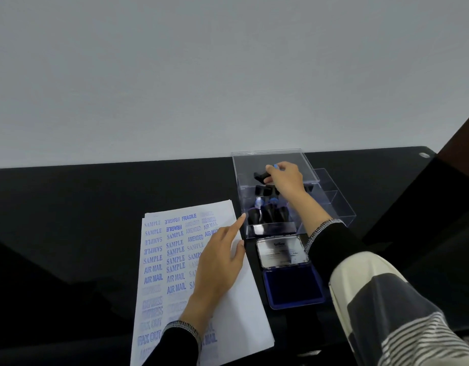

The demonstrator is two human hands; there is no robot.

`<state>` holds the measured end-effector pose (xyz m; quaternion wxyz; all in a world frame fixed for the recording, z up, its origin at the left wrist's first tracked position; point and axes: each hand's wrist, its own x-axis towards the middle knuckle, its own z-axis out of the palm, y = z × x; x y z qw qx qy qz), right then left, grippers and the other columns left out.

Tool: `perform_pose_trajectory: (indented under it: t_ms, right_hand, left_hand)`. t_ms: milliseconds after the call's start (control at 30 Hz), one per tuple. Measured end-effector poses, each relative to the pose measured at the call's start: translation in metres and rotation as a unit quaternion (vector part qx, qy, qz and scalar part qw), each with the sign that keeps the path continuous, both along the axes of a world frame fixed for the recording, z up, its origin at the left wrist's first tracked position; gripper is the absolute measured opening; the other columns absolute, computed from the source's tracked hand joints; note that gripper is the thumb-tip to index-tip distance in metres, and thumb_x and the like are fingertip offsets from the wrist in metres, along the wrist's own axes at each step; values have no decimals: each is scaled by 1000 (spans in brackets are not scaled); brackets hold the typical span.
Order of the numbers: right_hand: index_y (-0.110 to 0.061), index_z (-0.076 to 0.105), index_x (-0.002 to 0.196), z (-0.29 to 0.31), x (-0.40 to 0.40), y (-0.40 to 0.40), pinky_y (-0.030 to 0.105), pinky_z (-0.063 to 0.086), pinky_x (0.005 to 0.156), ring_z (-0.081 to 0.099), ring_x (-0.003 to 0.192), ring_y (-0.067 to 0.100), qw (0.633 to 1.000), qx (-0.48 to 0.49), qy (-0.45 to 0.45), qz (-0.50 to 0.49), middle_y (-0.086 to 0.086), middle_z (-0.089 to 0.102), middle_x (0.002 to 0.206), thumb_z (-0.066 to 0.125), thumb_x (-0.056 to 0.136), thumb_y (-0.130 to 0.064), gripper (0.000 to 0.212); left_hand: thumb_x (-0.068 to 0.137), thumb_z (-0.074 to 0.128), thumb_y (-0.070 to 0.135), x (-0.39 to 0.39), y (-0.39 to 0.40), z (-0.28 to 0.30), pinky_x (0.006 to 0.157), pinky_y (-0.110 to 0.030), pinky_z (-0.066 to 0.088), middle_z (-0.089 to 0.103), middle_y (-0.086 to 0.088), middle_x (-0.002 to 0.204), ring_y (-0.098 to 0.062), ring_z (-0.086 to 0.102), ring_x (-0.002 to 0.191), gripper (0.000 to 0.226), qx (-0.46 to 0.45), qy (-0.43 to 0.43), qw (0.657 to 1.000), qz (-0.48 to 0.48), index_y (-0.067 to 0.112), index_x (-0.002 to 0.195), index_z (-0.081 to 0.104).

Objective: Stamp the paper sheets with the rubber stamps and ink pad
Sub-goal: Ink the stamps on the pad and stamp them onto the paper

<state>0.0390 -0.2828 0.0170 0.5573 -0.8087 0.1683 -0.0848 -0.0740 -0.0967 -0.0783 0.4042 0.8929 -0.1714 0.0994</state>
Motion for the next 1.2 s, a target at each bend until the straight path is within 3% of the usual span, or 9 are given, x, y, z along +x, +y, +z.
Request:
perform_pose_trajectory:
  t_ms: [300,467,600,700,933,1067,1200]
  right_hand:
    - [-11,53,98,-3,2,-3,25,42,59,57,75,13,1000,-8,1,24,0,68,72,50,97,-32,22]
    - [-10,57,89,-8,4,-4,36,51,83,65,87,21,999,-20,-2,37,5,69,74,58,93,-34,24]
    - [-2,63,96,-8,3,-3,26,41,70,60,88,20,998,-46,-7,31,8,66,94,62,91,-36,34]
    - [-8,59,92,-10,4,-3,26,43,72,63,91,23,999,-38,-12,23,10,65,99,65,89,-33,26]
    - [-11,60,90,-11,5,0,36,52,85,65,95,26,998,-32,-44,21,4,63,96,66,89,-33,23]
    - [-13,55,98,-12,8,4,29,47,74,63,92,25,998,-35,-46,27,6,60,104,68,87,-35,28]
    - [-12,51,94,-15,8,11,20,42,47,48,57,18,997,-43,-60,31,9,57,79,68,88,-32,27]
  left_hand:
    - [100,48,26,0,-1,2,80,-18,49,54,14,113,-3,50,102,57,1,5,1000,1,46,148,26]
    - [100,48,26,0,0,1,81,-23,52,55,13,116,-2,50,103,57,2,0,1000,2,47,148,25]
    - [100,48,26,0,-1,1,79,-25,52,54,14,114,-4,50,102,60,3,-8,1000,1,54,146,20]
    - [100,48,27,1,-1,1,79,-24,52,53,16,113,-3,50,100,64,4,-14,1000,2,63,140,15]
    - [100,47,26,1,-1,-1,76,-18,49,55,13,112,-3,51,98,56,7,-6,1000,5,46,148,26]
    - [100,47,26,1,-1,-1,76,-20,50,55,13,110,-4,51,98,57,8,-1,1000,5,46,149,27]
    - [99,47,26,1,-1,-1,74,-21,49,54,13,109,-5,50,96,57,10,2,1000,4,46,149,27]
